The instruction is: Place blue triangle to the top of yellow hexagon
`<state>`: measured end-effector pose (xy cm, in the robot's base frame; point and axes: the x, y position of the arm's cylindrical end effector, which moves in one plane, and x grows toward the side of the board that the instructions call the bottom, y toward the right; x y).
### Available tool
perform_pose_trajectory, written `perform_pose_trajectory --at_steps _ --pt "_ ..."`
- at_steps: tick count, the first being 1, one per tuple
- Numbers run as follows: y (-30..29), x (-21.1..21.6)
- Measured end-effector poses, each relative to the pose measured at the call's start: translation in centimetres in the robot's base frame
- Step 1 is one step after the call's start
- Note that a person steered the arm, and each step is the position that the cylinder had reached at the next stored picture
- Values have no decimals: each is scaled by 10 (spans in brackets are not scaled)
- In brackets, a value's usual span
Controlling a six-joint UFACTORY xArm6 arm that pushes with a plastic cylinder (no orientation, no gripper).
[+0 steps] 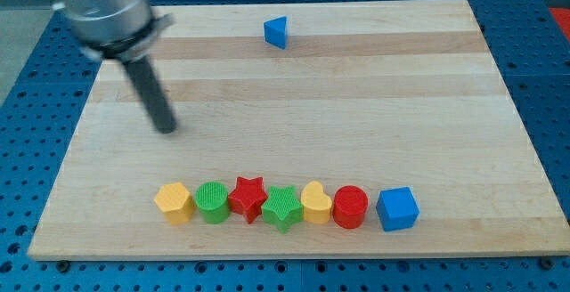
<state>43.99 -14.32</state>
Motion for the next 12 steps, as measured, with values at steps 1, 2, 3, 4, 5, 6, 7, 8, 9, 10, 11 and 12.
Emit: perform_pose_trajectory --at_steps 1,2,3,4,5,6,7,8,9,10,11,12 --pt "98 -38" --pt "179 -87" --pt "199 -150" --pt "182 -201" --pt "115 -210" --pt "54 -179" --pt "58 -180" --pt "86 -239" --pt "129 -246" --pt "132 -225" --pt "115 -203" --pt "94 -170"
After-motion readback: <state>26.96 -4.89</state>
